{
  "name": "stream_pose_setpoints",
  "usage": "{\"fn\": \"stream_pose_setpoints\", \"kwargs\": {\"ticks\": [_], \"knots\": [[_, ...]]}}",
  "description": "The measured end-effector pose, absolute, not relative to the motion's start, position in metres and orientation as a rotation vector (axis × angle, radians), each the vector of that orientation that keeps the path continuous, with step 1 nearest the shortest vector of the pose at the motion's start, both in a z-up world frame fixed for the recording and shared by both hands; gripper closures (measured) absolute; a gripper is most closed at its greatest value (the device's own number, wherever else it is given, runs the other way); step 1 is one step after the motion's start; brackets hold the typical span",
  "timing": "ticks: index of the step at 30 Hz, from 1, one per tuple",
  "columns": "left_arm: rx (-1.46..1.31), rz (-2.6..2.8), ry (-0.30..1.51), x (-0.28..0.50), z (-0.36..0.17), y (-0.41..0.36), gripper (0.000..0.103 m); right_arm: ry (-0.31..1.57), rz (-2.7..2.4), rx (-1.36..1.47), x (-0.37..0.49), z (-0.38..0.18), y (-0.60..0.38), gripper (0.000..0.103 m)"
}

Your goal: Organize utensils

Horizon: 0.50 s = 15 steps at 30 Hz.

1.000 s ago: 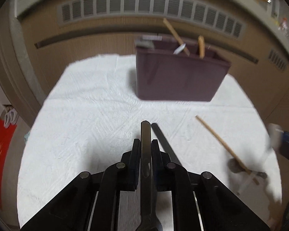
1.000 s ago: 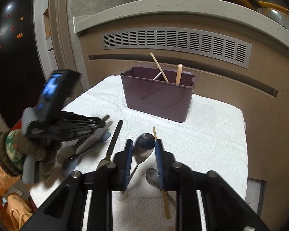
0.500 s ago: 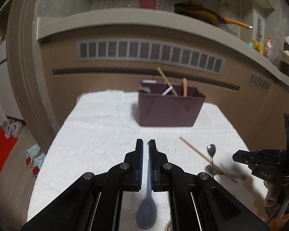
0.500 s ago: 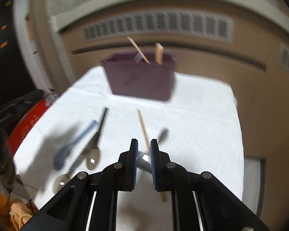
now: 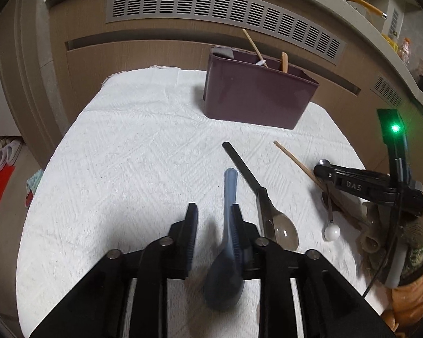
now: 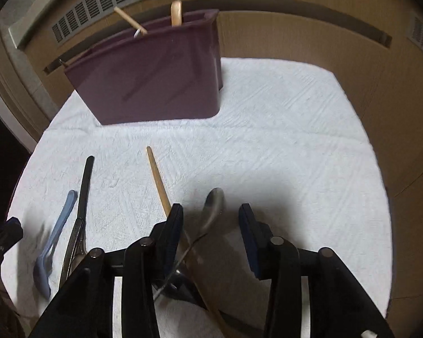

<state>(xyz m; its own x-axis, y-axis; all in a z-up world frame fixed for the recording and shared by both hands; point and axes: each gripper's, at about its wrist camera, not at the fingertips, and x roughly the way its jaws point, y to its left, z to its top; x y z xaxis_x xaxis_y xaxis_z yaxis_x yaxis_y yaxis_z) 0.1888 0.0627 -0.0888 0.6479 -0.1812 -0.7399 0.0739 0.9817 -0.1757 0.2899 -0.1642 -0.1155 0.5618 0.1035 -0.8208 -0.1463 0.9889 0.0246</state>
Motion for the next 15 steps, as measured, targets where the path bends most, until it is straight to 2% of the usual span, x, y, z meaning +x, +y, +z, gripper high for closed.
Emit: {"fn": "stream_pose_setpoints", "kwargs": {"ticks": [1,7,13,15], "knots": [[-0.128,-0.149,0.853,0.188,-0.088,0.062,0.068,0.967,0.161,-0.067,0.289,-0.116,-0.162,0.092],[-0.101,-0.177,0.885,0.185,-0.087,0.053,0.05,0.907,0.269,-0.061,0.268,-0.09,-0.159,0.099],[-0.059,-0.297,0.951,0.184,-0.092,0.021,0.049,0.779,0.336,-0.066,0.232,-0.044,-0.163,0.1],[-0.04,-0.311,0.988,0.191,-0.095,0.01,0.052,0.756,0.351,-0.062,0.224,-0.036,-0.165,0.1]]}}
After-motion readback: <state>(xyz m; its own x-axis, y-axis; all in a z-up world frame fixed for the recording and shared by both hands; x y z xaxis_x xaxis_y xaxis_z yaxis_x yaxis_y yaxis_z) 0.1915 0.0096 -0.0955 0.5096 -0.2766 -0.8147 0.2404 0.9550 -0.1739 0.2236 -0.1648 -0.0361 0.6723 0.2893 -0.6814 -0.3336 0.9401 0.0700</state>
